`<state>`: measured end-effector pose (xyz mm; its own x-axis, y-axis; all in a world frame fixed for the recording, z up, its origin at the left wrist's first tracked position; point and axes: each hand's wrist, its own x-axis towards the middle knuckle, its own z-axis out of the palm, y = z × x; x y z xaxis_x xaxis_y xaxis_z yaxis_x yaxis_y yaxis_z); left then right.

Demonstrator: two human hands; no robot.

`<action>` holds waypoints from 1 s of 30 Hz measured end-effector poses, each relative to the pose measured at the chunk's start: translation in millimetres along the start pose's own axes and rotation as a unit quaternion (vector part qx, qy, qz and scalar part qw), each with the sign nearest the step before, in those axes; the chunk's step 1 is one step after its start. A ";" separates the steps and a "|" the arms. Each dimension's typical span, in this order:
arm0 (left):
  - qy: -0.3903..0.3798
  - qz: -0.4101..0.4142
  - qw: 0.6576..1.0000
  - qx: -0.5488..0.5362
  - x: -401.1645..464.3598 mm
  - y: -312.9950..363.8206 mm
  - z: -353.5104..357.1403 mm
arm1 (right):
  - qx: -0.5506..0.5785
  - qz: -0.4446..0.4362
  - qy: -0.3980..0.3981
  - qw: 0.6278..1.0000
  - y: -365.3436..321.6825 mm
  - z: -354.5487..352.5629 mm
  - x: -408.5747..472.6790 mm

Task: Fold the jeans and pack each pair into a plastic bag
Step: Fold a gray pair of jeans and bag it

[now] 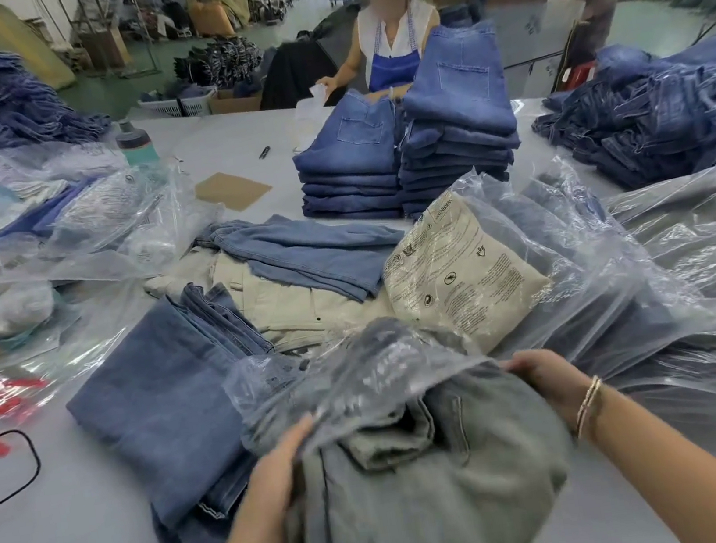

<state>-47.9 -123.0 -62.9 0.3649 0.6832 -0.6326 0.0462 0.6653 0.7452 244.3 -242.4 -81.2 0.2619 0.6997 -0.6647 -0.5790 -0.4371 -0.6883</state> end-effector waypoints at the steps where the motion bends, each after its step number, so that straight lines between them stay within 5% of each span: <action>1: -0.021 -0.004 1.000 -0.007 -7.6 17.2 0.5 | -0.038 0.009 -0.014 0.999 -9.4 5.5 -4.0; 7: -0.089 -0.040 0.995 0.030 -15.2 50.7 -10.6 | -0.396 -0.092 0.086 0.909 -55.1 28.1 -17.3; 10: -0.076 -0.018 0.996 0.050 -11.7 66.4 -22.3 | -0.236 -0.115 0.042 0.964 -80.8 25.5 -36.1; 14: -0.008 0.104 0.986 0.128 -0.8 101.7 -32.3 | -0.057 -0.220 0.016 0.974 -110.9 44.7 -64.9; 20: -0.053 0.149 0.951 0.267 5.4 131.0 -29.4 | 0.016 -0.268 -0.001 0.963 -128.6 61.4 -80.8; 23: -0.063 0.145 0.928 0.337 6.9 142.0 -33.8 | -0.037 -0.260 0.031 0.964 -129.8 68.0 -81.1; 30: -0.065 0.244 0.950 0.184 2.4 141.5 -49.8 | 0.084 -0.224 -0.030 0.971 -130.7 81.5 -78.8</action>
<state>-86.8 -12.2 30.5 0.5364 0.8248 -0.1786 0.1551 0.1117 0.9816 236.4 -194.4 84.8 0.4736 0.8321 -0.2887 -0.5361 0.0123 -0.8440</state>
